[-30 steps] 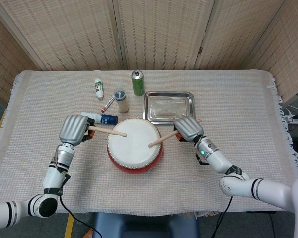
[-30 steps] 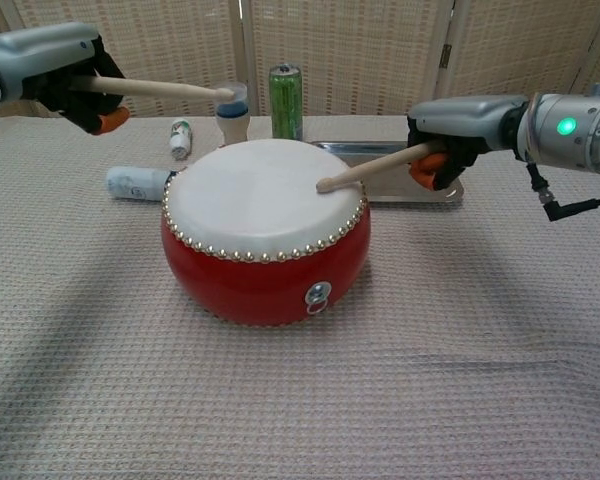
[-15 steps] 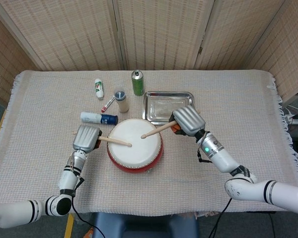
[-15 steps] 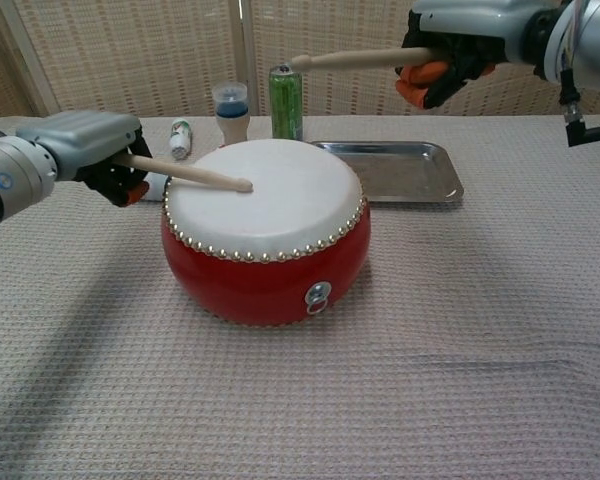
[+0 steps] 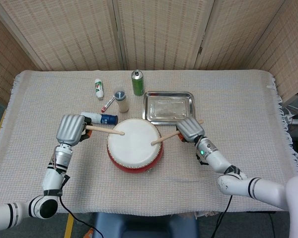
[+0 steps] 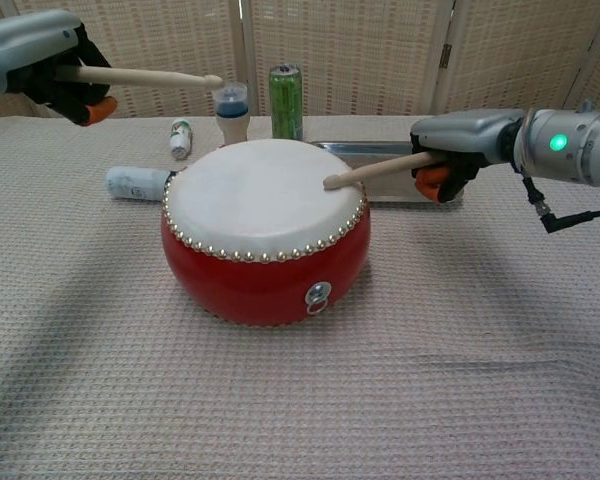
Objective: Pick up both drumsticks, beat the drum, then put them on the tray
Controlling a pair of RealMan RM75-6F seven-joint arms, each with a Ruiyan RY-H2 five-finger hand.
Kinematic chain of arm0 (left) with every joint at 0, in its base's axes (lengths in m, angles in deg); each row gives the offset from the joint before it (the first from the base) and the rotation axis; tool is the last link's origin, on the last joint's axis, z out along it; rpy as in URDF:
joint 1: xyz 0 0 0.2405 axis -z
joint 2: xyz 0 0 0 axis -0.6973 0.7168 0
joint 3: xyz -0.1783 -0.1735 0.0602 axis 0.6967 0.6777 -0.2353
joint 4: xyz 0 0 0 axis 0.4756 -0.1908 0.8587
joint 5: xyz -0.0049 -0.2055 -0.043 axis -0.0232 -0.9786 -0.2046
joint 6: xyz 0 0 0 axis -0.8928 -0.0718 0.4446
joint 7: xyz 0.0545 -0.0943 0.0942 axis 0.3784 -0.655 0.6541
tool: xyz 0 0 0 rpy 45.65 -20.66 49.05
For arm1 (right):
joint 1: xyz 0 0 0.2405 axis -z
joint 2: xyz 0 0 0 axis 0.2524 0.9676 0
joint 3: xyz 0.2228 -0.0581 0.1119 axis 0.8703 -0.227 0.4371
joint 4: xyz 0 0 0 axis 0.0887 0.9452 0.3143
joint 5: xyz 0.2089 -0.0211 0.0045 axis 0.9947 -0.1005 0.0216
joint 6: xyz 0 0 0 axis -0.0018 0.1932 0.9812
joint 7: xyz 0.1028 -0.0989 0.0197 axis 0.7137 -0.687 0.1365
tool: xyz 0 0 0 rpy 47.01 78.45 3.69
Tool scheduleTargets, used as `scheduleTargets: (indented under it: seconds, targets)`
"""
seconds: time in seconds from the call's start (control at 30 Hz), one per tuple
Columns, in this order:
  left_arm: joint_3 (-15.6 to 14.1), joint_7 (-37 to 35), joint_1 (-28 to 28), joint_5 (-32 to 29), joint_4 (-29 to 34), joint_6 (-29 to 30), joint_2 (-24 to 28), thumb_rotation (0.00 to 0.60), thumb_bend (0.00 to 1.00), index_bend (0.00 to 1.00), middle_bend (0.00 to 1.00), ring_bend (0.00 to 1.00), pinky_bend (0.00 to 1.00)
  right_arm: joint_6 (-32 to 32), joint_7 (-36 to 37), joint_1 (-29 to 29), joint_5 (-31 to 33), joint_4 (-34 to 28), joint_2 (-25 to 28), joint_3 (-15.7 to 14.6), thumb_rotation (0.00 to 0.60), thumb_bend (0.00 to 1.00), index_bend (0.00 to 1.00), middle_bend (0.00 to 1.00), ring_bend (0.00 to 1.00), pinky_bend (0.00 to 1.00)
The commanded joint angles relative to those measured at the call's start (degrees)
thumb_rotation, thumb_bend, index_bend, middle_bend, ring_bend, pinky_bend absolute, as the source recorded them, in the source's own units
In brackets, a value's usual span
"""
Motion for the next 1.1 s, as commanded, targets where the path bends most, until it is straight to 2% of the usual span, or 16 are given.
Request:
scheduleTargets:
  seconds: [0.03,0.17,0.37,0.43,0.53,0.77,0.9,1.0,1.1]
  targets:
    - [0.1,-1.2,-0.6,0.1,0.0,-0.2,0.6,0.6,0.66,0.98,1.0,1.0,1.0,2.8,8.3,1.5,-4.2,-3.9,2.2,3.3,0.6,0.65,1.0,1.0,1.0,1.0]
    - [-0.2,-3.6,-1.6,0.8,0.5,-0.8,1.8,0.6,0.66,0.98,1.0,1.0,1.0,3.7,14.0,2.9,-6.3,-5.2,5.4,5.3,0.6,0.65,1.0,1.0,1.0,1.0]
    - [-1.0,-4.1,-2.1,2.3,0.9,-1.0,2.4,0.6,0.66,0.97,1.0,1.0,1.0,1.6,14.1,2.7,-3.5,-2.7,5.9,5.4,0.6,0.65,1.0,1.0,1.0,1.0]
    - [-1.7,-4.2,-2.6,3.6,1.9,-0.6,2.7,0.6,0.66,0.97,1.0,1.0,1.0,-2.3,11.9,1.1,-0.3,2.8,3.2,4.0,0.6,0.65,1.0,1.0,1.0,1.0]
    - [-2.3,-4.4,-3.1,4.5,2.6,-0.4,3.3,0.6,0.66,0.97,1.0,1.0,1.0,-4.6,8.7,-1.1,2.2,9.3,-0.9,3.2,0.6,0.65,1.0,1.0,1.0,1.0]
    - [-2.5,-5.4,-4.3,5.6,3.1,0.1,4.9,0.6,0.66,0.97,1.0,1.0,1.0,-7.9,7.8,-4.7,5.4,21.4,-7.7,4.7,0.6,0.64,1.0,1.0,1.0,1.0]
    - [-2.4,-6.1,-4.9,5.5,3.1,-0.1,5.7,0.6,0.66,0.97,1.0,1.0,1.0,-11.1,7.3,-6.9,6.9,27.3,-10.8,5.4,0.6,0.56,1.0,1.0,1.0,1.0]
    - [-2.5,-6.5,-5.1,5.3,3.0,-0.5,6.0,0.6,0.66,0.97,1.0,1.0,1.0,-13.0,7.4,-8.2,7.5,31.0,-12.9,5.8,0.6,0.48,1.0,0.97,0.93,0.95]
    - [-2.5,-6.7,-5.2,5.2,2.8,-0.8,6.2,0.6,0.66,0.97,1.0,1.0,1.0,-14.6,7.9,-9.4,7.7,34.7,-14.8,6.4,0.6,0.42,0.95,0.85,0.77,0.81]
